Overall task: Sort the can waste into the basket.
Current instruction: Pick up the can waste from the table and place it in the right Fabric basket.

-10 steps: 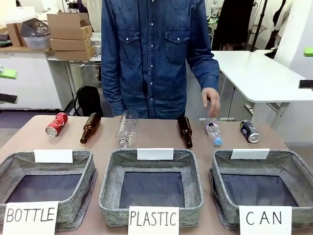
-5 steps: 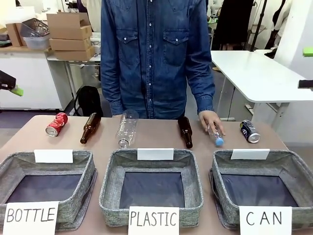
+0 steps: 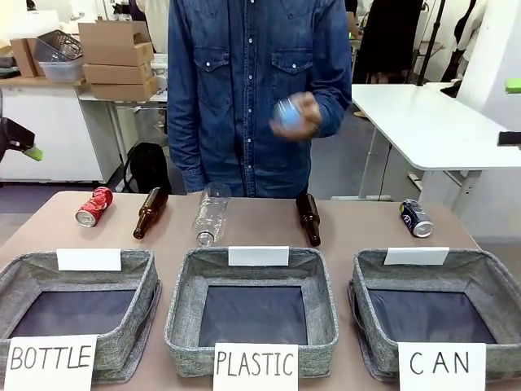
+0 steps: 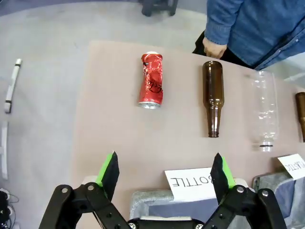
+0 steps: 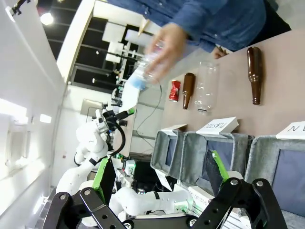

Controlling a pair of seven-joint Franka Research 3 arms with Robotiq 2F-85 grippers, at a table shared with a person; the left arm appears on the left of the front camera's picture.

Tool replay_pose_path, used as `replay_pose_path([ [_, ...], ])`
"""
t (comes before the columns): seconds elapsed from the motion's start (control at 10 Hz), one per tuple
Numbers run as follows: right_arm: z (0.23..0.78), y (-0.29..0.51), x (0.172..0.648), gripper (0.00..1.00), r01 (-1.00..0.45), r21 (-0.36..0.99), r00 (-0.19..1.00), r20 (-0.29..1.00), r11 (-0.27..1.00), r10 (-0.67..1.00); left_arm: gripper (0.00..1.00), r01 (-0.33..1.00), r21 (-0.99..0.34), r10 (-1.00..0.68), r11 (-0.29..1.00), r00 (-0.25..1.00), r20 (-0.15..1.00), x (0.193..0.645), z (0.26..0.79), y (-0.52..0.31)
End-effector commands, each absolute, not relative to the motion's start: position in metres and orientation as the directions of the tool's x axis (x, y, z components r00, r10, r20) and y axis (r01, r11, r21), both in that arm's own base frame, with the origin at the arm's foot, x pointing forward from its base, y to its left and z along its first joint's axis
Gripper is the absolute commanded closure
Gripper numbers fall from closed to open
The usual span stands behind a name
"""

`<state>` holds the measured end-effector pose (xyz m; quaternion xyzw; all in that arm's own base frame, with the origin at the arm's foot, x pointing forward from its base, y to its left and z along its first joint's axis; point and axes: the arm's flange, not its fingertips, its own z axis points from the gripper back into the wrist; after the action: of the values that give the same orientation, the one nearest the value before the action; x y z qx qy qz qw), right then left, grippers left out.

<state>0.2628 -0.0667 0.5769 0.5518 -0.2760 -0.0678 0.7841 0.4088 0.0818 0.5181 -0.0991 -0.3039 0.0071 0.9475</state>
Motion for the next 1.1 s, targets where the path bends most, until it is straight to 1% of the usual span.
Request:
replay_pose_path([
  [0.0, 0.578, -0.066, 0.267, 0.0, -0.231, 0.9, 0.829, 0.381, 0.37, -0.409, 0.0, 0.077, -0.131, 0.017, 0.988, 0.804, 0.595, 0.432, 0.509, 0.082],
  [0.1, 0.578, -0.066, 0.267, 0.0, -0.231, 0.9, 0.829, 0.381, 0.37, -0.409, 0.0, 0.145, -0.134, -0.052, 0.98, 0.845, 0.533, 0.466, 0.501, 0.092],
  [0.3, 0.578, -0.066, 0.267, 0.0, -0.231, 0.9, 0.829, 0.381, 0.37, -0.409, 0.0, 0.281, -0.224, -0.148, 0.933, 0.868, 0.473, 0.534, 0.471, 0.102],
  [0.4, 0.578, -0.066, 0.267, 0.0, -0.231, 0.9, 0.829, 0.381, 0.37, -0.409, 0.0, 0.22, -0.211, -0.135, 0.952, 0.926, 0.353, 0.572, 0.443, 0.104],
  [0.5, 0.578, -0.066, 0.267, 0.0, -0.231, 0.9, 0.829, 0.381, 0.37, -0.409, 0.0, 0.213, -0.218, -0.148, 0.952, 0.949, 0.279, 0.597, 0.418, 0.101],
  [0.6, 0.578, -0.066, 0.267, 0.0, -0.231, 0.9, 0.829, 0.381, 0.37, -0.409, 0.0, 0.218, -0.18, -0.164, 0.959, 0.948, 0.272, 0.615, 0.397, 0.097],
  [0.7, 0.578, -0.066, 0.267, 0.0, -0.231, 0.9, 0.829, 0.381, 0.37, -0.409, 0.0, 0.232, -0.168, -0.19, 0.958, 0.954, 0.231, 0.632, 0.379, 0.093],
  [0.9, 0.578, -0.066, 0.267, 0.0, -0.231, 0.9, 0.829, 0.381, 0.37, -0.409, 0.0, 0.3, -0.159, -0.268, 0.94, 0.943, 0.195, 0.65, 0.346, 0.085],
  [1.0, 0.578, -0.066, 0.267, 0.0, -0.231, 0.9, 0.829, 0.381, 0.37, -0.409, 0.0, 0.301, -0.166, -0.269, 0.939, 0.945, 0.186, 0.654, 0.339, 0.083],
])
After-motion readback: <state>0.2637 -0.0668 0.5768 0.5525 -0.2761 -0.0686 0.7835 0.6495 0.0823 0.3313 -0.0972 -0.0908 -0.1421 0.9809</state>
